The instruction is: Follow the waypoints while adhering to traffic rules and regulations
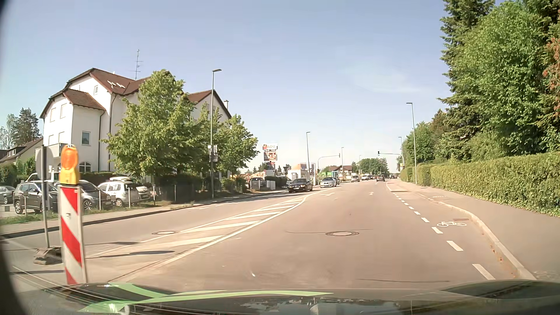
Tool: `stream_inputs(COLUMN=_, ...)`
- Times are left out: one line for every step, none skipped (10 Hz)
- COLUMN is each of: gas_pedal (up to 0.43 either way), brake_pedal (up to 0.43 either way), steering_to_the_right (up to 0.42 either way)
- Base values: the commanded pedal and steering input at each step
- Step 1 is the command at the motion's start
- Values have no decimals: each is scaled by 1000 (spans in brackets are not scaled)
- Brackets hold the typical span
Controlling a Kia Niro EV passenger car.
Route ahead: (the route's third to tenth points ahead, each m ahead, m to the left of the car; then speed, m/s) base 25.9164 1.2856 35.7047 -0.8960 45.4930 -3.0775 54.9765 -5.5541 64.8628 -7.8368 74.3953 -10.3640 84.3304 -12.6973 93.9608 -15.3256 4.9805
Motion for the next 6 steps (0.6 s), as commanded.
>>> stream_inputs(gas_pedal=138, brake_pedal=0, steering_to_the_right=129)
stream_inputs(gas_pedal=138, brake_pedal=0, steering_to_the_right=128)
stream_inputs(gas_pedal=138, brake_pedal=0, steering_to_the_right=125)
stream_inputs(gas_pedal=138, brake_pedal=0, steering_to_the_right=120)
stream_inputs(gas_pedal=150, brake_pedal=0, steering_to_the_right=111)
stream_inputs(gas_pedal=157, brake_pedal=0, steering_to_the_right=93)
